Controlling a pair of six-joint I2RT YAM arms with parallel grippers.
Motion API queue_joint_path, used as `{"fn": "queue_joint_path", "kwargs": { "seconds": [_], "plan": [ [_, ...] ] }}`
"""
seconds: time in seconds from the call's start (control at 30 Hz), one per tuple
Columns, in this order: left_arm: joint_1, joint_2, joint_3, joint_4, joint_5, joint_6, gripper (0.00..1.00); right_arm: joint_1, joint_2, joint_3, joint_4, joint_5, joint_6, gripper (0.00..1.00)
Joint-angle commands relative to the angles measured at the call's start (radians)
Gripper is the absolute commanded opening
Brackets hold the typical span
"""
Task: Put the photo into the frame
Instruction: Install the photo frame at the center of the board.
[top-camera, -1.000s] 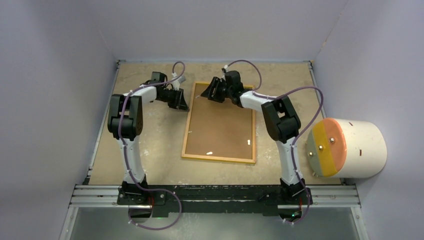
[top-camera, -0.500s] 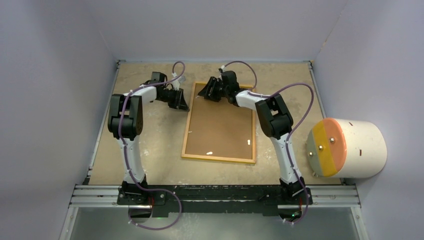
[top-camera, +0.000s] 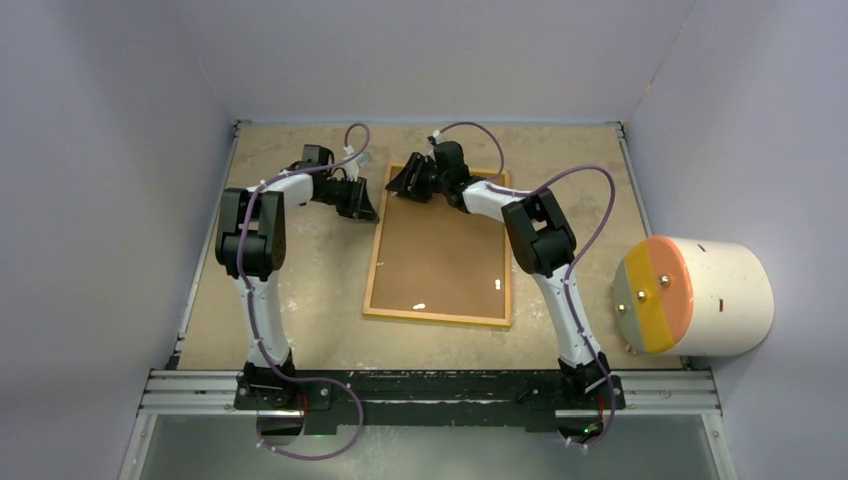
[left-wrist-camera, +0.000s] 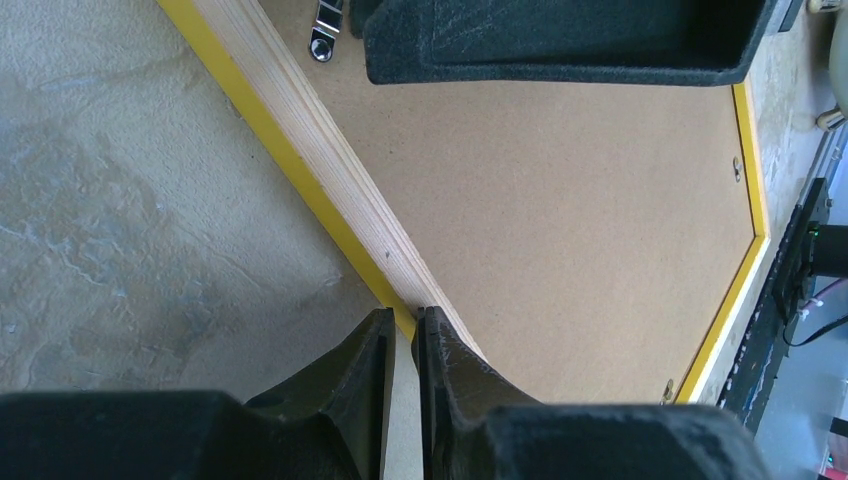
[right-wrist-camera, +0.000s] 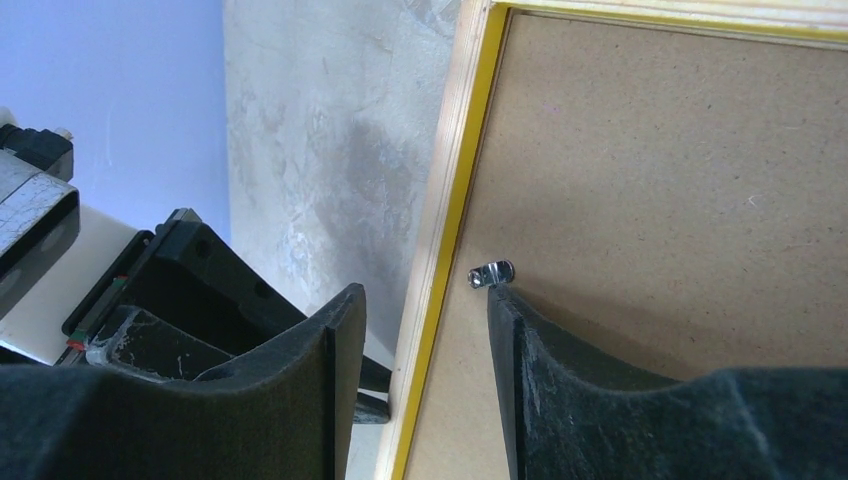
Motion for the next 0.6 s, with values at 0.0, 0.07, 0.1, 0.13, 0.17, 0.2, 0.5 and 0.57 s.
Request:
{"fn": "queue_joint_path", "kwargs": {
  "seconds": [0.0,0.07,0.1,0.13,0.17,0.2,0.5,0.57],
  "plan": [
    [-0.021,0.018,-0.029,0.012,0.017,0.037,0.17,0.009,0.034,0.02,-0.039,0.013,0.009,0.51],
    [-0.022,0.018,-0.031,0.01,0.016,0.042,0.17,0.009,0.034,0.02,-0.048,0.03,0.008,0.51],
    [-0.021,0.018,-0.032,0.008,0.015,0.045,0.17,0.009,0.034,0.021,-0.058,0.038,0.007,0.51],
    [-0.021,0.019,-0.033,0.005,0.014,0.049,0.17,0.009,0.034,0.019,-0.065,0.04,0.007,0.5],
    [-0.021,0.019,-0.033,0.004,0.013,0.052,0.17,0.009,0.034,0.018,-0.066,0.043,0.006,0.5],
    [-0.021,0.019,-0.034,0.002,0.013,0.055,0.17,0.009,0.035,0.017,-0.062,0.046,0.007,0.5],
    [-0.021,0.022,-0.039,-0.007,0.013,0.076,0.17,0.009,0.073,0.054,-0.04,0.057,0.022,0.49],
    [-0.021,0.023,-0.038,-0.008,0.011,0.078,0.16,0.009,0.078,0.061,-0.04,0.056,0.025,0.49]
  ]
}}
